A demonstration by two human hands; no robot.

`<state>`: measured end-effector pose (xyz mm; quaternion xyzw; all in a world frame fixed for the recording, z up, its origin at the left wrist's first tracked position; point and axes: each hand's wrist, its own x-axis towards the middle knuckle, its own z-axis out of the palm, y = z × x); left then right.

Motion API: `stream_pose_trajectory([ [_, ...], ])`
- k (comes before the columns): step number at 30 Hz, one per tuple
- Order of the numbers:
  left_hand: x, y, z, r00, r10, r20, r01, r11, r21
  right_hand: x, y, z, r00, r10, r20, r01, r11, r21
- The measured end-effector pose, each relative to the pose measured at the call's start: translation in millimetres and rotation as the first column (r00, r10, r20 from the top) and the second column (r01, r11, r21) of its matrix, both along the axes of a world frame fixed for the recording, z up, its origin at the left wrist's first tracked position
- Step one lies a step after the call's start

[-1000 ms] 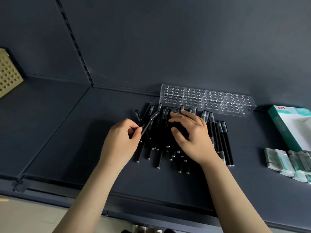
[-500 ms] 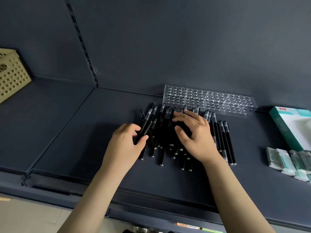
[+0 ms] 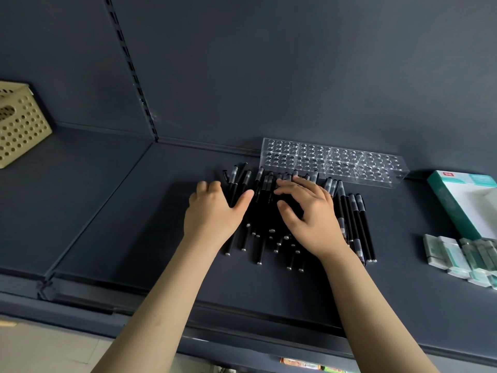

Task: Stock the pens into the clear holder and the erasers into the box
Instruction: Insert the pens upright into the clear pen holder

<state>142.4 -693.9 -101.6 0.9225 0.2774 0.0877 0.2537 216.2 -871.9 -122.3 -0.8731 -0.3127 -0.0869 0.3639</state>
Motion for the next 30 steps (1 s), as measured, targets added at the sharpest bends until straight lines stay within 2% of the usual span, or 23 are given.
stream_pose_trajectory([
  [5, 8, 5, 3, 0.989, -0.092, -0.115, 0.094, 0.996, 0.010, 1, -1, -1, 1.000, 0.001, -0.001, -0.001, 1.000, 0.001],
  [13, 4, 14, 7, 0.973, -0.191, -0.131, 0.184, 0.981, -0.066, 0, -1, -1, 1.000, 0.004, -0.006, -0.004, 1.000, 0.012],
  [19, 7, 11, 8, 0.983, -0.138, -0.117, 0.129, 0.988, -0.080, 2, -1, -1, 1.000, 0.006, -0.007, -0.006, 1.000, 0.010],
  [24, 7, 22, 8, 0.990, -0.099, -0.096, 0.077, 0.974, -0.212, 2, -3, -2, 1.000, 0.008, -0.018, -0.007, 1.000, 0.020],
  [30, 9, 25, 15, 0.990, -0.055, -0.130, 0.019, 0.964, -0.264, 2, -4, -1, 1.000, 0.010, -0.027, -0.009, 1.000, 0.019],
])
